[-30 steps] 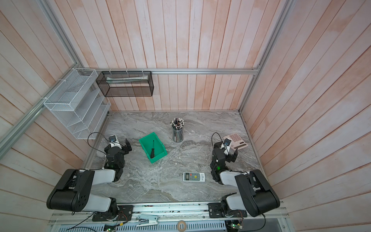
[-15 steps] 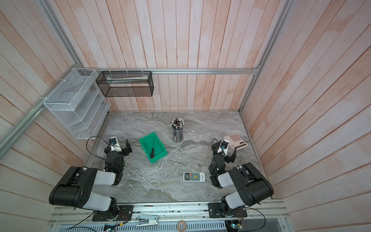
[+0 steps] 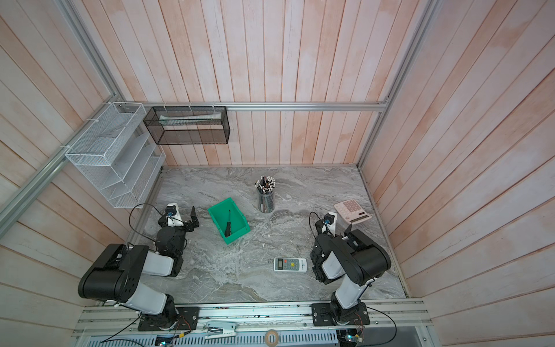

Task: Put the screwdriver in the bin
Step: Reset both arms

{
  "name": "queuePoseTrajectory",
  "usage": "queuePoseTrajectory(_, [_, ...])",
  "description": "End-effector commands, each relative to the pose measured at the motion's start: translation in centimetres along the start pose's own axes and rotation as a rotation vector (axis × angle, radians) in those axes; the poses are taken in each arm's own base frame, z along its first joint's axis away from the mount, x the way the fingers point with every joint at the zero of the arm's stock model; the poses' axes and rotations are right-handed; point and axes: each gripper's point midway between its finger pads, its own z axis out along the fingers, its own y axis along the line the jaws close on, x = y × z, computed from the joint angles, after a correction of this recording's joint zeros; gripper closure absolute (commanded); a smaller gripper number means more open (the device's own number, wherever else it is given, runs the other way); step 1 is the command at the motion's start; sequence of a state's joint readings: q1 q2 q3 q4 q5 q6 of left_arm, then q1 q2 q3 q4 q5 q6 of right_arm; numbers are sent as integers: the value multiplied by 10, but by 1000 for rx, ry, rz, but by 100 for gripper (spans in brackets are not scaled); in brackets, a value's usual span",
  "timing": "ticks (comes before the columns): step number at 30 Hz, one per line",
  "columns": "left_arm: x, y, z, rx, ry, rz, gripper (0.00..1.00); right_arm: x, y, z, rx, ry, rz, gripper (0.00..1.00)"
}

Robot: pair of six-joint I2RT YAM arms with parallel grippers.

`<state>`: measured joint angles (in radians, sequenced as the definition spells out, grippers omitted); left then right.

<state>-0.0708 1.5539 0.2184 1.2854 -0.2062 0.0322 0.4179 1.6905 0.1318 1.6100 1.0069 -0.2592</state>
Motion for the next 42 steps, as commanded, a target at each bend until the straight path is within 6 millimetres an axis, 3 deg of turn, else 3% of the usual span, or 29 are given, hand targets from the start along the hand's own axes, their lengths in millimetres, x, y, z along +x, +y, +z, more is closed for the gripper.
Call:
queuePoseTrajectory(1, [7, -4, 0, 27, 32, -1, 0, -42, -12, -4, 14, -143, 195, 2])
queuePoseTrajectory(14, [7, -4, 0, 30, 32, 0, 0, -39, -16, -3, -175, -166, 287, 2])
queuePoseTrajectory(20, [6, -4, 0, 29, 30, -1, 0, -36, -3, -1, -293, -160, 284, 2])
queuePoseTrajectory(24, [7, -4, 0, 28, 32, 0, 0, -17, 12, 24, -315, -48, 277, 2])
queuePoseTrajectory(26, [7, -4, 0, 29, 32, 0, 0, -21, 8, 31, -317, -61, 300, 2])
queuePoseTrajectory(29, [7, -4, 0, 29, 32, 0, 0, -12, 17, 48, -333, 19, 296, 2])
queuePoseTrajectory(42, [6, -4, 0, 29, 31, 0, 0, -12, 19, 46, -337, 19, 286, 2])
